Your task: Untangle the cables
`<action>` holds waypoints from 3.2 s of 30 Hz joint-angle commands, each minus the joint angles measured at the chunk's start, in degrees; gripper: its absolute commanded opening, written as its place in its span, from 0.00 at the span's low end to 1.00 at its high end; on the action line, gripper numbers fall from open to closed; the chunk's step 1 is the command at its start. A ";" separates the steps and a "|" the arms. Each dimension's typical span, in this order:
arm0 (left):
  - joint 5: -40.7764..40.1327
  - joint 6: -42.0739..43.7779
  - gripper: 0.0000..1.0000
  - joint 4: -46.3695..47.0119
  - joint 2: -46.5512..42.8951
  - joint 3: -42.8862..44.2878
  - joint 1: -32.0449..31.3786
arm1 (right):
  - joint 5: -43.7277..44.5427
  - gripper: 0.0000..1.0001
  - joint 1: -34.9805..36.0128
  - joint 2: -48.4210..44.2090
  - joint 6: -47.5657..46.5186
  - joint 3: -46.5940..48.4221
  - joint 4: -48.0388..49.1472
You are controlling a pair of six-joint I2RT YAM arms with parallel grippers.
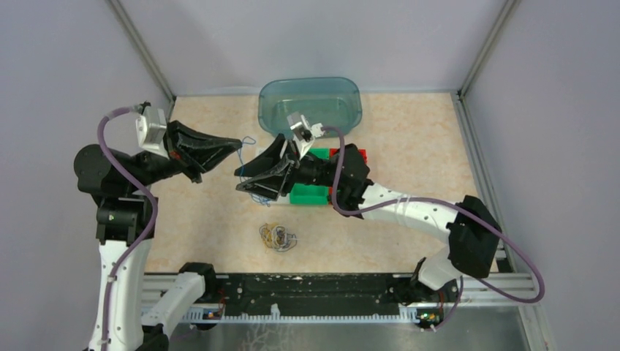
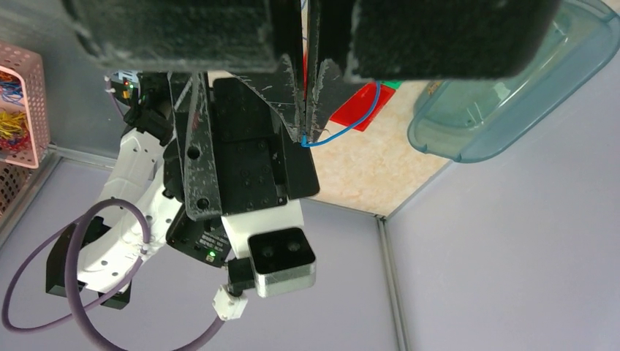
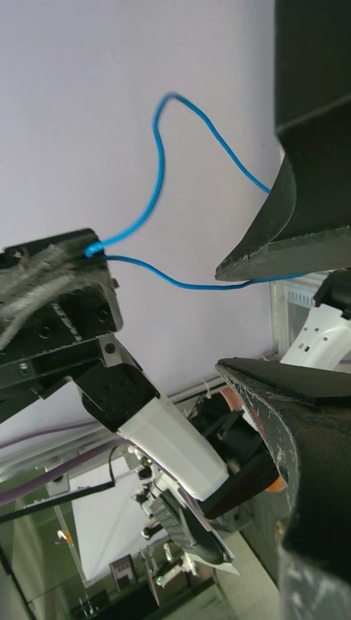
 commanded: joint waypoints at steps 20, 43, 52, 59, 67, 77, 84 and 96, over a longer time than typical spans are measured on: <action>-12.98 6.98 0.00 7.03 2.13 5.59 0.09 | 3.39 0.22 4.55 5.31 2.05 -6.84 5.15; -23.38 16.01 0.00 10.33 7.03 16.58 0.08 | 9.09 0.05 5.67 5.93 -0.66 -16.84 3.19; -18.65 17.40 0.00 5.35 7.73 15.50 0.09 | 17.56 0.05 2.34 -3.59 -9.66 -17.23 -12.06; -18.59 19.29 0.00 5.60 4.16 9.26 0.08 | 38.04 0.09 -2.56 -9.48 -22.93 -15.86 -32.63; -18.33 20.13 0.00 4.86 1.95 8.09 0.06 | 44.77 0.09 -10.13 -1.13 -25.25 -11.29 -39.82; -15.68 18.82 0.00 3.25 0.68 8.58 0.04 | 47.46 0.37 -12.98 12.22 -26.27 -3.29 -41.53; -12.89 17.96 0.00 2.92 0.07 7.72 0.09 | 45.16 0.51 -13.00 5.92 -25.49 -2.22 -40.95; -11.84 14.26 0.00 4.11 0.52 5.03 0.05 | 38.54 0.74 -14.86 -15.50 -30.31 -7.82 -42.54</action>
